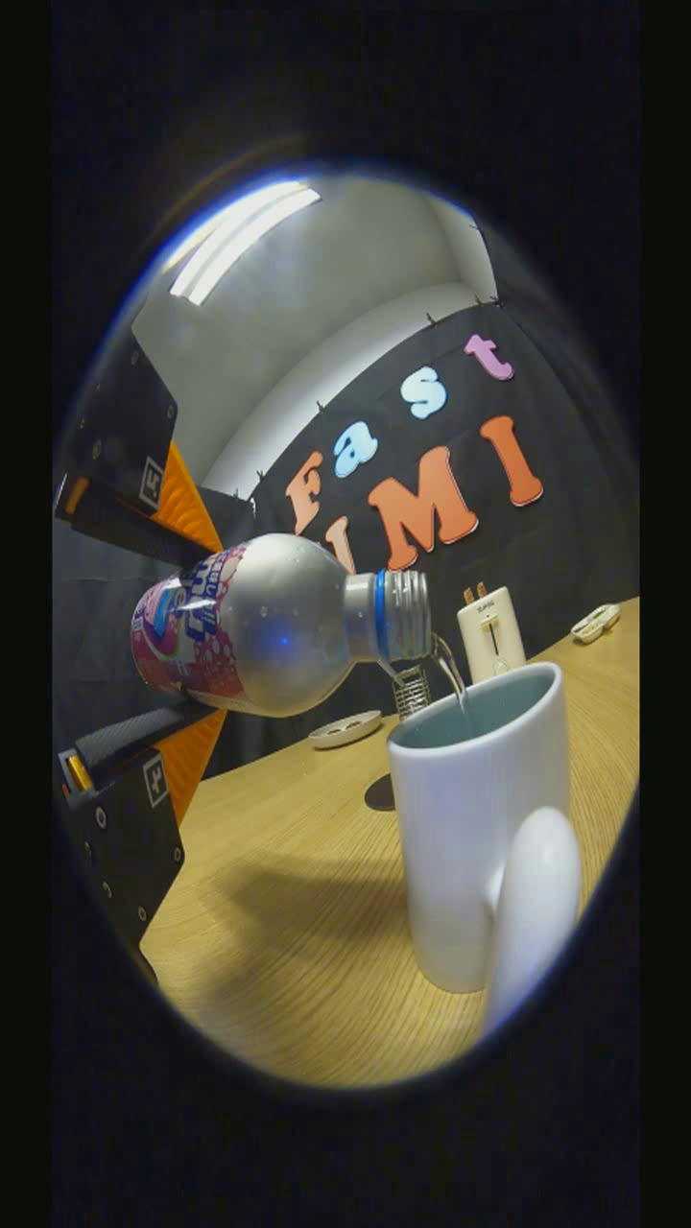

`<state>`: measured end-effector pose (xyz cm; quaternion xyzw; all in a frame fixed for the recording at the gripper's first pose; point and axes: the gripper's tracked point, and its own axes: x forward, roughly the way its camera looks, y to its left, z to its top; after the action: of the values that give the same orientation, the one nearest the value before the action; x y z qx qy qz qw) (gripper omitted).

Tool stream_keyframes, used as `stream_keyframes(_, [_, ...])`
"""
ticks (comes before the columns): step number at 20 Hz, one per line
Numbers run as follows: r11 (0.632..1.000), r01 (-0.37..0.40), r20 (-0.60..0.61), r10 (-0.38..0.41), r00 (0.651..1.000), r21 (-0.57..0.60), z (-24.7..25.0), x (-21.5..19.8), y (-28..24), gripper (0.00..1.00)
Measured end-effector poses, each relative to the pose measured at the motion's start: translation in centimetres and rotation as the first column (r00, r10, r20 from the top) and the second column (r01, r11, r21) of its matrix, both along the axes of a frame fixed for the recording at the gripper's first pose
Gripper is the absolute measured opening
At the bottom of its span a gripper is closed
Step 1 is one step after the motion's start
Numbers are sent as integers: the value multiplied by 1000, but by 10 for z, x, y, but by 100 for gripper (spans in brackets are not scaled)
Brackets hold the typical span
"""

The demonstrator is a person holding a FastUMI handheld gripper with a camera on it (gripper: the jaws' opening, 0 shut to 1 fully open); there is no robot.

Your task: Take the bottle from table, then pour the juice into the cup, finally place the bottle on the coaster

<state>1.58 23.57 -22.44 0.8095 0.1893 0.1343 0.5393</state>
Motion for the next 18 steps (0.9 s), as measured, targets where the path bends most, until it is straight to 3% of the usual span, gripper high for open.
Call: stream_keyframes(18, [989,27,10,-29,1000,143,27,2,-4,76])
